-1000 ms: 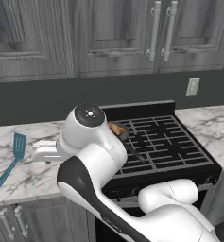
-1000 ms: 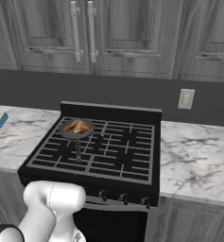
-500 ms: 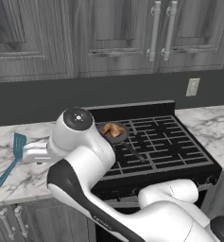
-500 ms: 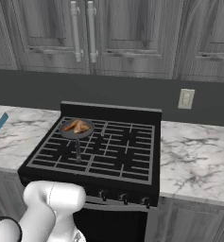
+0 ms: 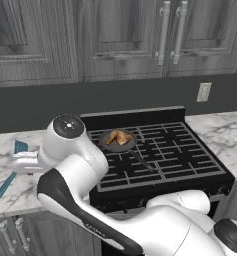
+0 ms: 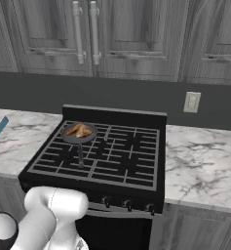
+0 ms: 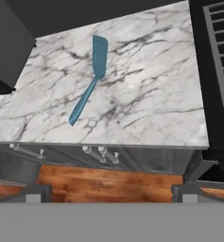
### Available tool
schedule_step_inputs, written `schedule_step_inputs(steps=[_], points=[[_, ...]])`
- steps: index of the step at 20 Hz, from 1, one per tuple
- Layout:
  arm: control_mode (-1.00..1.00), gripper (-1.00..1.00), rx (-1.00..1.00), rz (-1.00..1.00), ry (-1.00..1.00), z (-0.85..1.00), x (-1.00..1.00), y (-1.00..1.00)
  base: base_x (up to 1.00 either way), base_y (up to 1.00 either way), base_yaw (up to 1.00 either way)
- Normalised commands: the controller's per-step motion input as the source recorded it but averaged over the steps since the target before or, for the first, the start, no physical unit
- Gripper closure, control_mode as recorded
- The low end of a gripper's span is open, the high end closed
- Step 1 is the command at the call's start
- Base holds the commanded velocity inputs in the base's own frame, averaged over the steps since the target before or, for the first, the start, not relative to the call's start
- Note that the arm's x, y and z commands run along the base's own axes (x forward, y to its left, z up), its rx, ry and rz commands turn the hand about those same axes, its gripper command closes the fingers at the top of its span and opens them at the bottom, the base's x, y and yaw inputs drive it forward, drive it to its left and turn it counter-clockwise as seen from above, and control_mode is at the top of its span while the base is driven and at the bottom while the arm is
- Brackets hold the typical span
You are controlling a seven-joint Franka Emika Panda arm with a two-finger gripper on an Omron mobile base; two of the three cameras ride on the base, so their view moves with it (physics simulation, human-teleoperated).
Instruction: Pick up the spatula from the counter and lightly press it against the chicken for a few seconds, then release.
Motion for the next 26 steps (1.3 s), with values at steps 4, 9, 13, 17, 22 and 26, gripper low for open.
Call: schedule_step_inputs(steps=[4,9,13,17,22,26], points=[[-1.00,-1.00,0.04,0.00,0.06,-0.15,0.19,0.26,0.00,0.00,0.00],[-1.00,-1.00,0.00,0.00,0.01,-0.18,0.12,0.26,0.00,0.00,0.00],[-1.00,-1.00,0.00,0.00,0.00,-0.19,0.09,0.25,0.00,0.00,0.00],[-1.00,-1.00,0.00,0.00,0.00,-0.07,0.04,0.16,0.00,0.00,0.00],[-1.00,-1.00,0.00,0.00,0.00,0.00,0.05,0.09,0.00,0.00,0.00],[-1.00,-1.00,0.00,0.00,0.00,0.00,0.10,0.11,0.00,0.00,0.00]])
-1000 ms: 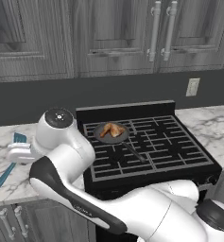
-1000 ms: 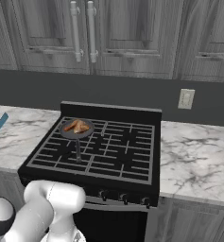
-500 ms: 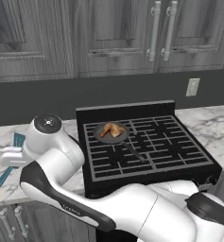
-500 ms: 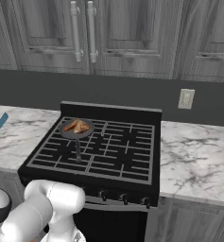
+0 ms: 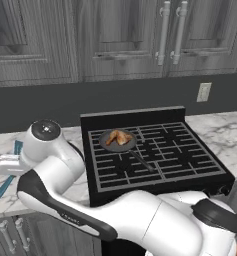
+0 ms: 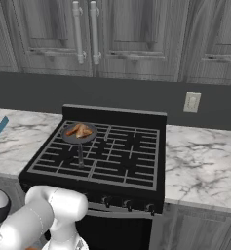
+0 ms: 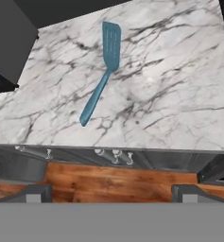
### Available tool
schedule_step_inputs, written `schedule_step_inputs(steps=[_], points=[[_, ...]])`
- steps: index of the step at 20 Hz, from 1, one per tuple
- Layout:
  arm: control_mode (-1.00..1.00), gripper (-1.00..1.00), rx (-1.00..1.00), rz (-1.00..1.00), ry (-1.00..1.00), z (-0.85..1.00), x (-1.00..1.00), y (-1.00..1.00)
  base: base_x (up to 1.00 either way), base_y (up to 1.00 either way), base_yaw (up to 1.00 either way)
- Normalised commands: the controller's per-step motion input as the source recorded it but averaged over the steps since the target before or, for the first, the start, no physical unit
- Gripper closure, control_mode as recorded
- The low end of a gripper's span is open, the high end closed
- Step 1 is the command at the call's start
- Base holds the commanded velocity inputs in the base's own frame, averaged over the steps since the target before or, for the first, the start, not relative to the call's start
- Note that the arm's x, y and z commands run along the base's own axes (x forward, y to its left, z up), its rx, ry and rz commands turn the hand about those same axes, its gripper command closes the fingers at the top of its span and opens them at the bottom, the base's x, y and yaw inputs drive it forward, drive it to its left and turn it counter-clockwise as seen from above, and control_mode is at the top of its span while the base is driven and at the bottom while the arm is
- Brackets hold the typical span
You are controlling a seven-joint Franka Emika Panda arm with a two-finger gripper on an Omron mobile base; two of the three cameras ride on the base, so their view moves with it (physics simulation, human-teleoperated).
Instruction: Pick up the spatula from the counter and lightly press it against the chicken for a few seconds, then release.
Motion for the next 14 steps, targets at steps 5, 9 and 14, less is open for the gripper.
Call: schedule_step_inputs(steps=[5,9,14], points=[[-1.00,-1.00,0.00,0.00,0.00,-0.03,0.06,0.10,0.00,0.00,0.00],[-1.00,-1.00,0.00,0.00,0.00,-0.12,0.04,0.10,0.00,0.00,0.00],[-1.00,-1.00,0.00,-0.01,0.00,-0.12,0.06,0.01,0.00,0.00,0.00]])
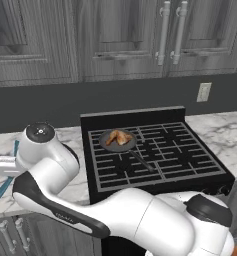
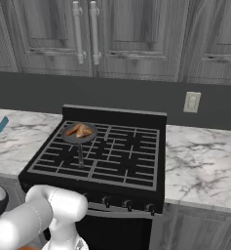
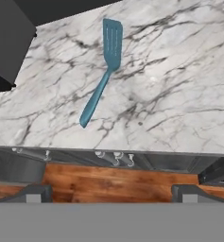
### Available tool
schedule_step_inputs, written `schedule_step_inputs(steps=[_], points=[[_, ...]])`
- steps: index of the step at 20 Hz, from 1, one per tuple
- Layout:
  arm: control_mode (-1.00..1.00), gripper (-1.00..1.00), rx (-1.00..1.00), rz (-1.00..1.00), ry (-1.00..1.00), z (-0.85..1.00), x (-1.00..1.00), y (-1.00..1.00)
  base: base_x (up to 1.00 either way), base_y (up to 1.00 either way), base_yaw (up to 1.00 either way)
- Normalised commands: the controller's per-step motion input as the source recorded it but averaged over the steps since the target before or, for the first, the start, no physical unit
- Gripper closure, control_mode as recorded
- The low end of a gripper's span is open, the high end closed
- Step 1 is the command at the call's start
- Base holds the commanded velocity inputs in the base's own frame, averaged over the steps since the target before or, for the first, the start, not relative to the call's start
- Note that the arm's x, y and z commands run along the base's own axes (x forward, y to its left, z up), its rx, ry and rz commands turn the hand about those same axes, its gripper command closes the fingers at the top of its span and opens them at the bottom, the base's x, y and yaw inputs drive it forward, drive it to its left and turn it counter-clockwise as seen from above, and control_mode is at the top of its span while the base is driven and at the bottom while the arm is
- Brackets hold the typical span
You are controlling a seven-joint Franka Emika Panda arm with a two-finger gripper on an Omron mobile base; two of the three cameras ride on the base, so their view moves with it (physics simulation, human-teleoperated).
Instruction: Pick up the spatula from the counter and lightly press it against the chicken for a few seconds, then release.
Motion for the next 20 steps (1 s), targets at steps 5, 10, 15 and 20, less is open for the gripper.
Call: schedule_step_inputs(steps=[5,10,15,20], points=[[-1.00,-1.00,0.00,-0.02,0.00,-0.09,0.14,0.01,0.00,0.00,0.00],[-1.00,-1.00,0.00,-0.07,0.00,0.00,0.18,0.03,0.00,0.00,0.00],[-1.00,-1.00,0.00,-0.09,0.00,-0.01,0.08,0.01,0.00,0.00,0.00],[-1.00,-1.00,0.00,-0.09,0.00,-0.04,0.02,0.09,0.00,0.00,0.00]])
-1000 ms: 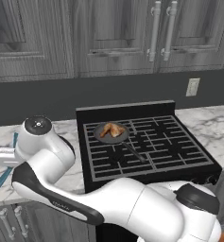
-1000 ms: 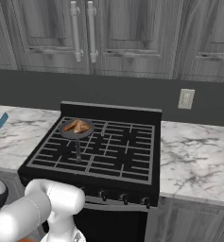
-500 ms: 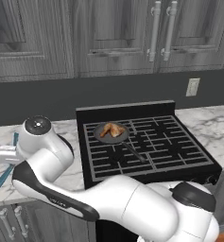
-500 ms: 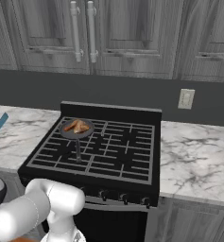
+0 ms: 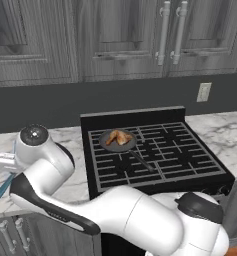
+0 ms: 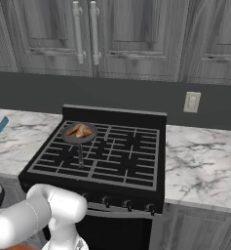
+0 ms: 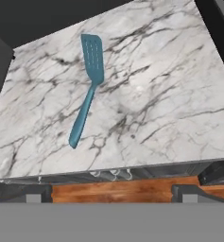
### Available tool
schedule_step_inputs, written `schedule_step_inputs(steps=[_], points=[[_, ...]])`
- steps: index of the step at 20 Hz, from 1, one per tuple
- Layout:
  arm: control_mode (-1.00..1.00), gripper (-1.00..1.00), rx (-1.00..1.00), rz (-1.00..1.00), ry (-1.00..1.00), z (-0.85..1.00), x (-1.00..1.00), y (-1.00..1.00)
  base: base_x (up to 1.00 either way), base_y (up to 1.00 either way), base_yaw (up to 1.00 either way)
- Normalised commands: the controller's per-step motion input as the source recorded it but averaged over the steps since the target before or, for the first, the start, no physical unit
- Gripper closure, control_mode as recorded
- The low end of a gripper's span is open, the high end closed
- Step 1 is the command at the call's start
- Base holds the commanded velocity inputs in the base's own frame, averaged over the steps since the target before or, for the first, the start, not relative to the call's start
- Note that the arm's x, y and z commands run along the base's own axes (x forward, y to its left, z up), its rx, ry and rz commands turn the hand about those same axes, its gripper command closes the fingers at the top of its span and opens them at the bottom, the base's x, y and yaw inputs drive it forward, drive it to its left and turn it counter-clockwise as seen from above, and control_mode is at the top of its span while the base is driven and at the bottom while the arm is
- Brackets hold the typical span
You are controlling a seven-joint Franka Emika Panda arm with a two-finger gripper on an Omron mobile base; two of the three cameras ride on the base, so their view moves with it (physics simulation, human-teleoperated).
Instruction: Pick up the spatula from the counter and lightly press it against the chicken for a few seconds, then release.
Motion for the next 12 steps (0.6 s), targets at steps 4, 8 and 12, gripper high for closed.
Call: schedule_step_inputs(steps=[4,8,12], points=[[-1.00,-1.00,0.00,-0.07,0.00,-0.07,0.00,0.06,0.00,0.00,0.00],[-1.00,-1.00,0.00,-0.05,0.01,-0.07,0.03,0.05,0.00,0.00,0.00],[-1.00,-1.00,0.00,-0.04,0.04,-0.10,0.10,0.05,0.00,0.00,0.00]])
